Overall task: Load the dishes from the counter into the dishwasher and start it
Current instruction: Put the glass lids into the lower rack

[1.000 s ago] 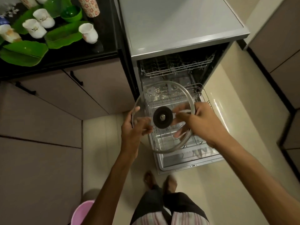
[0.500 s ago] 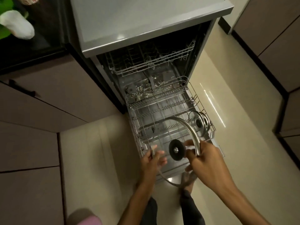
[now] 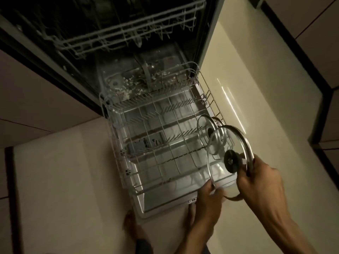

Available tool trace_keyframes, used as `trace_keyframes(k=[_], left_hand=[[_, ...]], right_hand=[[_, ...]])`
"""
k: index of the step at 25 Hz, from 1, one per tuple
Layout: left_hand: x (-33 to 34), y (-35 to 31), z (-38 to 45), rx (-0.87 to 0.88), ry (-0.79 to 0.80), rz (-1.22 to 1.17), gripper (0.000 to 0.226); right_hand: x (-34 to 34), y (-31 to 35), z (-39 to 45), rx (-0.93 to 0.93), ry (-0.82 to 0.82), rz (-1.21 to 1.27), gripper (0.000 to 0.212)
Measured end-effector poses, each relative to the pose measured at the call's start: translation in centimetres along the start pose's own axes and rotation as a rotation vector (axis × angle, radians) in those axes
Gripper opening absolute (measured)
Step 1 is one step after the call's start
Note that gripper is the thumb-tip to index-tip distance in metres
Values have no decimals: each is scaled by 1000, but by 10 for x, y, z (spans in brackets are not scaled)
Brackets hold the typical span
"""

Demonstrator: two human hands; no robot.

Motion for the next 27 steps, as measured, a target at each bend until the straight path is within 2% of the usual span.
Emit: trace_keyframes(k=[1, 4, 5, 8, 10, 13, 17, 23, 27], left_hand=[[11, 4, 13, 10, 6, 27, 19], [30, 9, 42, 36, 13, 80, 56], [35, 7, 49, 47, 14, 81, 59], [42, -1, 68, 78, -17, 109, 58], [43, -4, 77, 26, -1, 57, 52], [45, -6, 90, -107, 33, -95, 19], [46, -9, 98, -249, 49, -153, 17], [37, -11, 105, -120, 34, -155, 30], [37, -12, 104, -163, 40, -152, 19]], right_hand=[[9, -5, 10, -27, 3, -21, 5], [32, -8, 34, -120, 13, -72, 6], [41, -9, 41, -151, 20, -89, 7], [72, -10, 57, -221, 74, -121, 12], [88, -10, 66, -254, 101, -159, 14], [105, -7, 76, -284, 135, -215, 16], [126, -4, 85, -277, 199, -258, 18], [130, 2, 97, -281, 192, -253, 15], [133, 6, 102, -293, 192, -241, 18]])
Point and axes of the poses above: each hand's wrist, its own z-axis towards the middle knuckle, its own x-axis out of the palm, y = z × x, the point moved 8 cm from there along z, towards the middle knuckle, and after that the axes turned 12 degrees about -y, right-handed, at the moved point
